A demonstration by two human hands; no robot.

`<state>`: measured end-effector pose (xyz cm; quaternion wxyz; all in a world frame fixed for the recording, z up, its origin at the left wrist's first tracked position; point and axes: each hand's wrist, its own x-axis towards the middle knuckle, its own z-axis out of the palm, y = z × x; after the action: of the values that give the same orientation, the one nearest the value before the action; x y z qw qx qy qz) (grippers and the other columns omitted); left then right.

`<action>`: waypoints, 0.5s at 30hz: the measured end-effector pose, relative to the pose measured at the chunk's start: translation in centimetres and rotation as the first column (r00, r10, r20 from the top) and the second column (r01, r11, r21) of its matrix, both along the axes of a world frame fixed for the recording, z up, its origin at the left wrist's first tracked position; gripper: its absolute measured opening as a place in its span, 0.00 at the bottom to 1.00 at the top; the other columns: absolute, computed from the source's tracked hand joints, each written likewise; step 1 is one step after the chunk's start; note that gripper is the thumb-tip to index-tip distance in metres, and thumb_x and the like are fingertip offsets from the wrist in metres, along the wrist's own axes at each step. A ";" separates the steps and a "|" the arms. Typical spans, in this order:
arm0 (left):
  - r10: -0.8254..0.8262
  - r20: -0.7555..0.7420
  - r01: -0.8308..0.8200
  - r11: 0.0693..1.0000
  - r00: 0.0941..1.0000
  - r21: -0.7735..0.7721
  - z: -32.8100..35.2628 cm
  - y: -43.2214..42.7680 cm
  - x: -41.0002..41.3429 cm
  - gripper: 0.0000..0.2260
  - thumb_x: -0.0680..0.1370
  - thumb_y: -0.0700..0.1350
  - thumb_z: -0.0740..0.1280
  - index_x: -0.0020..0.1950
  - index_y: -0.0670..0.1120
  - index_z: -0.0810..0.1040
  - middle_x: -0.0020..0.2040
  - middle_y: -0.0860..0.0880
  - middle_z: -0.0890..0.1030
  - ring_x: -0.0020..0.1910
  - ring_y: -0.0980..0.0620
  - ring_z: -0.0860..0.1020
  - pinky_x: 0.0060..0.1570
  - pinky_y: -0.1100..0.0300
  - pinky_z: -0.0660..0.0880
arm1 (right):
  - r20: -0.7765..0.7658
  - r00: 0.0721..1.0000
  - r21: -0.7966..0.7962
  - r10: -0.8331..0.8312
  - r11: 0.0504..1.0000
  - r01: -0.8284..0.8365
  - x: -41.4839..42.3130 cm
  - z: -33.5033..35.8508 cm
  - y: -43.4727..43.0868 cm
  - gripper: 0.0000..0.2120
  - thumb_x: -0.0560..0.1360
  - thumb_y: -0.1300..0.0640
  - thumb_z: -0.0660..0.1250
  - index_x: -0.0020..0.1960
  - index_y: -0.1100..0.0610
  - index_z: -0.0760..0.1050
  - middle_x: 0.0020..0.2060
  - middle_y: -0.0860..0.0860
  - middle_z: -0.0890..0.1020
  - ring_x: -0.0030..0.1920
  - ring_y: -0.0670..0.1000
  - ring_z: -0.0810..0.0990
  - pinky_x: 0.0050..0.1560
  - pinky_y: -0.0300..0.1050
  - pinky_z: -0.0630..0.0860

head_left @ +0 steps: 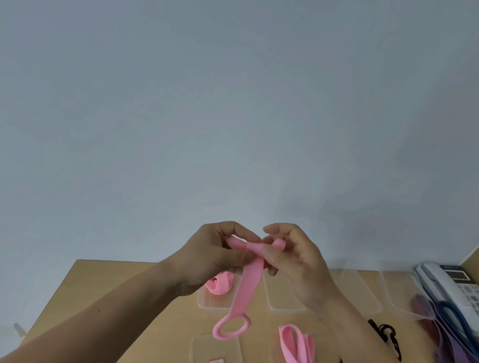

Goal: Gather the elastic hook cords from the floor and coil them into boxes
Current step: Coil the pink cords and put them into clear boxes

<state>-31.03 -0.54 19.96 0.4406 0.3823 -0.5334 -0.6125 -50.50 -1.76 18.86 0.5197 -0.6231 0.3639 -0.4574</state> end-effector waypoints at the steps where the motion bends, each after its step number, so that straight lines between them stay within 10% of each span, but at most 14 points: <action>1: -0.014 0.010 0.015 0.999 1.000 -0.041 0.0 0.0 0.0 0.07 0.76 0.29 0.69 0.53 0.36 0.79 0.48 0.34 0.84 0.50 0.38 0.84 0.46 0.54 0.80 | -0.034 0.999 0.008 -0.009 1.000 0.009 0.1 0.0 -0.1 0.09 0.74 0.58 0.72 0.53 0.56 0.78 0.37 0.50 0.81 0.35 0.49 0.79 0.37 0.44 0.76; 15: -0.100 0.061 0.094 0.991 0.993 0.100 -0.5 0.2 0.3 0.09 0.78 0.38 0.67 0.58 0.40 0.79 0.50 0.35 0.84 0.45 0.41 0.83 0.44 0.53 0.80 | -0.047 0.996 -0.116 -0.081 0.990 0.075 0.4 -0.3 0.4 0.11 0.73 0.67 0.73 0.46 0.51 0.82 0.45 0.55 0.84 0.49 0.57 0.82 0.51 0.47 0.82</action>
<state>-30.69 -0.34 19.44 0.3734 0.3968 -0.5352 -0.6455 -50.14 -1.34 18.56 0.4557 -0.6486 0.3744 -0.4812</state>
